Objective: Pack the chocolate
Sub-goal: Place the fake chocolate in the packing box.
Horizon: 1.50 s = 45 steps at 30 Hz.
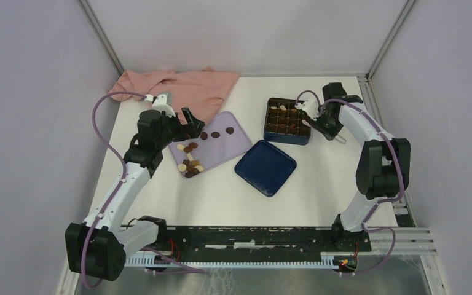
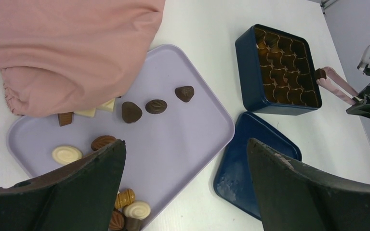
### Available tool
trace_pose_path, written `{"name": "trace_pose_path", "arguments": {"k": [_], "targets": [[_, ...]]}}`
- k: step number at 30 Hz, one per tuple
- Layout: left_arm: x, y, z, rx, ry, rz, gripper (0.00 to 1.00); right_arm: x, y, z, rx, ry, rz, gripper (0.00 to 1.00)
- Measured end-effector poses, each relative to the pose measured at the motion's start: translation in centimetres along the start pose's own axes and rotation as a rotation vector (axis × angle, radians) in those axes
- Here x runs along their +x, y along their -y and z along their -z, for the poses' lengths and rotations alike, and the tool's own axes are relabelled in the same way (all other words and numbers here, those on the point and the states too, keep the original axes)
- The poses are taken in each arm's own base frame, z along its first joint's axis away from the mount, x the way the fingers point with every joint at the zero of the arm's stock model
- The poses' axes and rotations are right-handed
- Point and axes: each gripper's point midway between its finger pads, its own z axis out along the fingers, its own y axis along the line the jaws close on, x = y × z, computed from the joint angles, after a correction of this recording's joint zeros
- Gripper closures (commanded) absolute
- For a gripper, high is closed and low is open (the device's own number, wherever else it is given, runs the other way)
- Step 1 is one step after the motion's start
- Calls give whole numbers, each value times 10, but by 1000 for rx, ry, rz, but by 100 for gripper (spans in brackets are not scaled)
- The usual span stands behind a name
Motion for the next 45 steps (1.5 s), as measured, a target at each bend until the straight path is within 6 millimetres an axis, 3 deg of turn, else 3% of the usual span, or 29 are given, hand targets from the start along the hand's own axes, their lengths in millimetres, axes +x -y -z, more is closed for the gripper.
{"name": "trace_pose_path", "arguments": {"k": [10,19,30,34,38,42,45], "targets": [[6,2,-2,23,-10,0,0,6,-6,-19,-42,-44,10,66],[9,4,15,32,13,-5,0,3,-3,-30,-55,-60,12,57],[2,20,45,85,54,2,3,-6,2,-19,-56,-30,6,61],[15,39,56,197,45,83,3,-23,-5,6,-78,79,-6,63],[22,61,75,338,102,222,0,-57,-23,50,-128,293,-6,63],[12,78,100,453,208,344,0,-99,-71,97,-236,555,51,63],[0,89,117,522,277,404,0,-117,-113,118,-338,677,101,63]]}}
